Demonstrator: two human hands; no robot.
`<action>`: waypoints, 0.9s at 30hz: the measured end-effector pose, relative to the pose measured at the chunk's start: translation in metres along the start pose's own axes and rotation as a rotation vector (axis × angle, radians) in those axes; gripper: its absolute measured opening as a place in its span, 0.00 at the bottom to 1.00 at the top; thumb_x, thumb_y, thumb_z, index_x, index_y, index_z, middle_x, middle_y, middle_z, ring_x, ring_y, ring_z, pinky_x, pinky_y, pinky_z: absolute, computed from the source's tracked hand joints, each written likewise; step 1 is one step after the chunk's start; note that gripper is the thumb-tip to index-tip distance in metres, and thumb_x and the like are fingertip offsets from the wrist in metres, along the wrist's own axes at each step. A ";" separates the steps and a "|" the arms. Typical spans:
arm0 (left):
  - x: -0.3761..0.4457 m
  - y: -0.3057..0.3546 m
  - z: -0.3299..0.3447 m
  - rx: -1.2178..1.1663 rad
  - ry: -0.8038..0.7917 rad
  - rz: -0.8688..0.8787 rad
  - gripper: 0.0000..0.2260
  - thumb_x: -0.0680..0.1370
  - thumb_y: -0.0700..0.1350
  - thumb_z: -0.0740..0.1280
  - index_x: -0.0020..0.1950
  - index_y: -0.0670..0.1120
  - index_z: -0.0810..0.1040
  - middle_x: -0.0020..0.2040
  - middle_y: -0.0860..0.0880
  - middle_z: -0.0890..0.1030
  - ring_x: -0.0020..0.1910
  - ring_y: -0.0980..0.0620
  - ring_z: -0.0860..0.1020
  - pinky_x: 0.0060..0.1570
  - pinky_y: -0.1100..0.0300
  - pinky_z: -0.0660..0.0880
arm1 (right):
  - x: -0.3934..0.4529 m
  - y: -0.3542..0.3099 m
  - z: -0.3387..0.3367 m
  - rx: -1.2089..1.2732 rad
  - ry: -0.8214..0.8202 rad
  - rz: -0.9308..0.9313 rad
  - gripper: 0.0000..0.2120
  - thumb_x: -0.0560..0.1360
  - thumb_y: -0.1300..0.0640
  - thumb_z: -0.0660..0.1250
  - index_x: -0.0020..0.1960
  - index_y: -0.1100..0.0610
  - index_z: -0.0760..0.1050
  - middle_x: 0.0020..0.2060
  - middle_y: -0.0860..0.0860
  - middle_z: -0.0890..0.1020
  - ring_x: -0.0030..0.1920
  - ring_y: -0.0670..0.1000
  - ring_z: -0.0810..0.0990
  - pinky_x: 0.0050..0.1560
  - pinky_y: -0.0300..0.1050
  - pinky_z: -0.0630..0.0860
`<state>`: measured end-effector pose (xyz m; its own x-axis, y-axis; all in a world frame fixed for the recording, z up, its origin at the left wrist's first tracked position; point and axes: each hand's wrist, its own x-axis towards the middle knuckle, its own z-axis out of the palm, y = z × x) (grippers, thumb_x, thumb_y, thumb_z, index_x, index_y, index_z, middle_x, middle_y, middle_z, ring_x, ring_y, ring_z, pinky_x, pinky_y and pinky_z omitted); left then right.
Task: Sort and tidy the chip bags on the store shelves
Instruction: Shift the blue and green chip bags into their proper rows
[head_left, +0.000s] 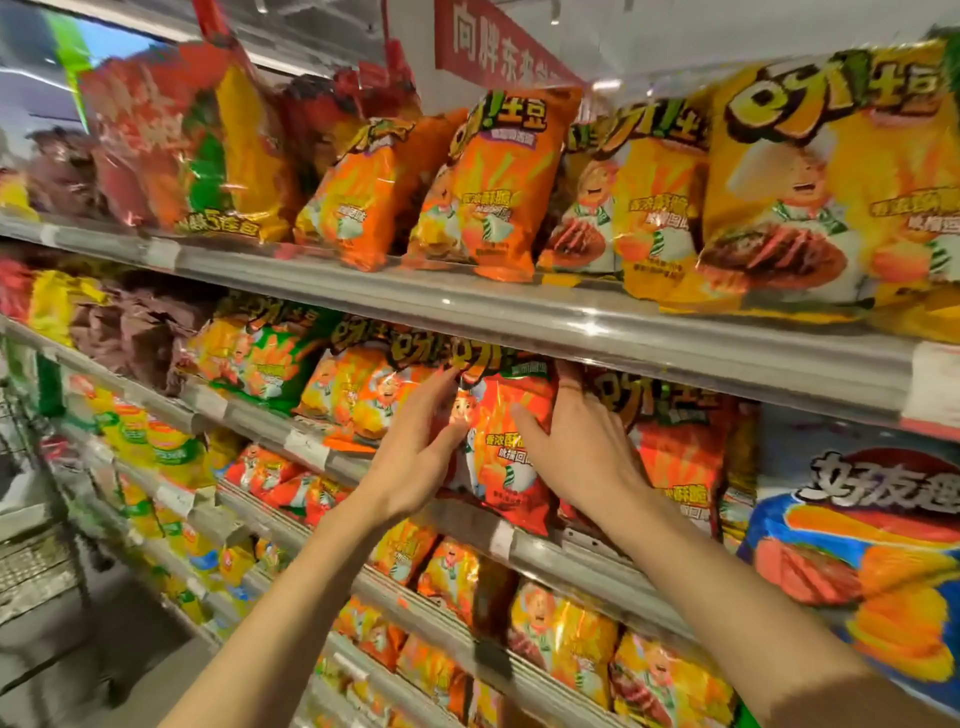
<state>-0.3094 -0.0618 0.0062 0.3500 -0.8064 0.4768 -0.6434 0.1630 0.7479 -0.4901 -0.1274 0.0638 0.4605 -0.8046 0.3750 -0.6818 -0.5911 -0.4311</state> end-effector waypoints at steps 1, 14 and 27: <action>0.007 -0.002 -0.001 0.012 -0.011 0.022 0.28 0.79 0.57 0.62 0.79 0.58 0.60 0.75 0.61 0.64 0.71 0.65 0.66 0.74 0.53 0.64 | 0.003 -0.003 0.001 -0.041 0.024 0.014 0.26 0.81 0.40 0.58 0.66 0.61 0.70 0.56 0.62 0.80 0.57 0.64 0.79 0.54 0.53 0.76; 0.024 -0.035 0.016 0.261 -0.121 0.174 0.28 0.84 0.58 0.54 0.82 0.52 0.51 0.82 0.48 0.56 0.81 0.53 0.51 0.77 0.56 0.53 | 0.005 -0.012 0.012 -0.348 0.122 0.040 0.23 0.82 0.41 0.57 0.62 0.60 0.72 0.51 0.56 0.82 0.50 0.61 0.82 0.38 0.48 0.67; 0.019 -0.056 0.002 0.644 -0.120 0.487 0.30 0.84 0.63 0.52 0.83 0.55 0.48 0.83 0.48 0.46 0.82 0.48 0.51 0.78 0.52 0.52 | 0.003 0.012 0.024 -0.671 0.201 -0.313 0.31 0.79 0.40 0.62 0.77 0.54 0.64 0.74 0.54 0.70 0.73 0.57 0.70 0.71 0.58 0.66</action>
<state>-0.2684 -0.0871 -0.0273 -0.1215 -0.7906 0.6002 -0.9826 0.1814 0.0400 -0.4834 -0.1387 0.0403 0.6205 -0.5415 0.5672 -0.7651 -0.5768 0.2863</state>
